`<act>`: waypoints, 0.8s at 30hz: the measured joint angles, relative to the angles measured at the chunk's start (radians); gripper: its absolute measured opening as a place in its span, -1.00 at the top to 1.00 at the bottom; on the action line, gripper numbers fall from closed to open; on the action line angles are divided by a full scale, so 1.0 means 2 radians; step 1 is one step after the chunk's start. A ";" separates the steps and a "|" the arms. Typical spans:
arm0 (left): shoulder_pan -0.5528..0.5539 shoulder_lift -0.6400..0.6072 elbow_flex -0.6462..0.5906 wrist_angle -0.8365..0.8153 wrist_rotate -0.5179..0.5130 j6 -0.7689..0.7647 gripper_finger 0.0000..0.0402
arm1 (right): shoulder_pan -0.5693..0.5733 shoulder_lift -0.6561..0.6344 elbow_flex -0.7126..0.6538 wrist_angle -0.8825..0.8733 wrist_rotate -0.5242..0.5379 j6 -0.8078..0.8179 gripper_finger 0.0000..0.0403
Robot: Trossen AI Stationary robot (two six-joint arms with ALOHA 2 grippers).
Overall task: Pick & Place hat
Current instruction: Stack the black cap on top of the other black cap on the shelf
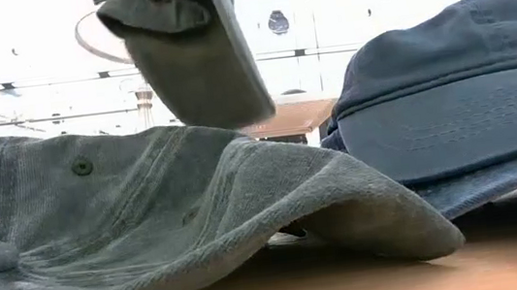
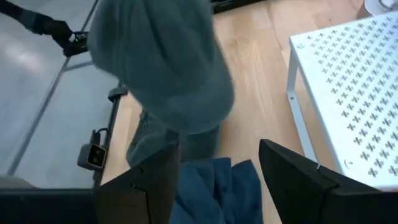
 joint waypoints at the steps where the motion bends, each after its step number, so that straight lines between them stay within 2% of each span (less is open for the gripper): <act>1: 0.002 -0.006 0.000 -0.001 -0.008 0.001 1.00 | 0.000 0.000 -0.005 0.009 0.001 0.000 -0.05; 5: 0.005 -0.031 0.000 0.000 -0.040 0.026 1.00 | -0.001 0.000 -0.043 0.081 0.001 0.050 -0.05; 14: -0.019 -0.085 0.000 0.037 -0.143 0.117 1.00 | -0.001 0.000 -0.142 0.323 -0.001 0.231 -0.05; 19: -0.043 -0.108 0.000 0.141 -0.195 0.229 1.00 | -0.001 0.000 -0.202 0.494 -0.001 0.341 -0.05; 24: -0.063 -0.118 0.000 0.295 -0.244 0.401 1.00 | 0.000 0.000 -0.266 0.643 0.017 0.445 -0.05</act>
